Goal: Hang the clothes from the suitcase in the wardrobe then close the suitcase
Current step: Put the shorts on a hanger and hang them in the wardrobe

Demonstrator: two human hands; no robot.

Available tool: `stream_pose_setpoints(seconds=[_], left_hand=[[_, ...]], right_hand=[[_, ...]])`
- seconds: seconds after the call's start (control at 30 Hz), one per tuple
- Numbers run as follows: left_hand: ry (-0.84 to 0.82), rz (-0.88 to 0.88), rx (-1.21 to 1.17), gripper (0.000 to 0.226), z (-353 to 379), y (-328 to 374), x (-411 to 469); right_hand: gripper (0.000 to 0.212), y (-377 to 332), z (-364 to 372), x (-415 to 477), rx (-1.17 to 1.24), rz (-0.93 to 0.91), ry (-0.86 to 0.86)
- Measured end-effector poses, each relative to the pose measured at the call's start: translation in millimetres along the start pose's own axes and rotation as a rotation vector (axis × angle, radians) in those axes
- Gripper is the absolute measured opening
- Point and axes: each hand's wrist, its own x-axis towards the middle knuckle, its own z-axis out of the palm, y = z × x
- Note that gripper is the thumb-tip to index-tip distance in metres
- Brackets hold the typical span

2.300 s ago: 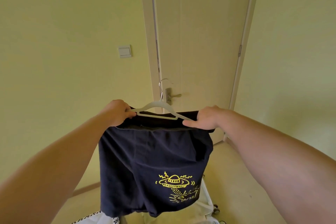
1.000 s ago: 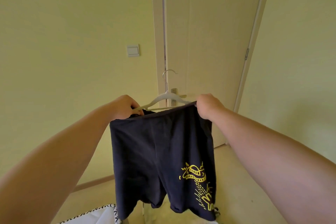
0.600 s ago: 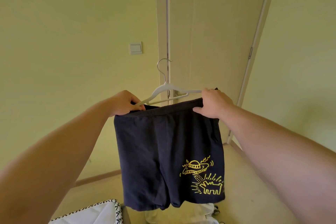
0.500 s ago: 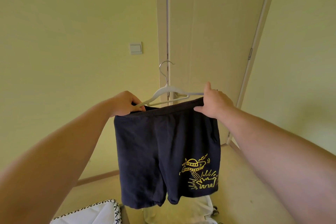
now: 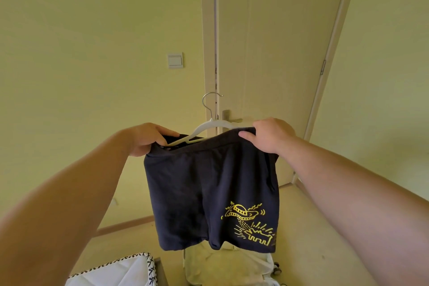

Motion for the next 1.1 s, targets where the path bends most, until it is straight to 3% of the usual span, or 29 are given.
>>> stream_pose_setpoints(seconds=[0.07,0.13,0.23,0.33,0.4,0.53,0.7,0.9,1.1], left_hand=[[0.022,-0.054,-0.152,0.034,-2,-7,0],[0.193,-0.066,-0.078,0.027,1,-13,2],[0.399,-0.01,0.389,0.02,11,-16,8],[0.404,0.037,0.967,0.023,22,-14,7],[0.413,0.062,1.145,0.024,21,-14,6],[0.471,0.074,1.192,0.028,11,-16,4],[0.412,0.073,1.199,0.057,16,-9,5],[0.506,0.097,1.134,0.029,51,7,6],[0.313,0.096,1.222,0.014,68,2,8]], right_hand=[[0.064,2,0,0,-0.01,-0.022,-0.012],[0.062,4,2,0,-0.009,-0.051,-0.023],[0.061,2,5,-2,-0.062,-0.121,-0.012],[0.063,0,12,-3,-0.087,-0.149,-0.044],[0.062,4,16,-5,-0.106,-0.158,-0.088],[0.062,14,25,-12,-0.12,-0.095,-0.196],[0.065,9,26,-10,-0.122,-0.009,-0.247],[0.062,-9,14,-9,-0.099,-0.081,-0.186],[0.064,-5,13,-11,-0.038,-0.015,-0.189]])
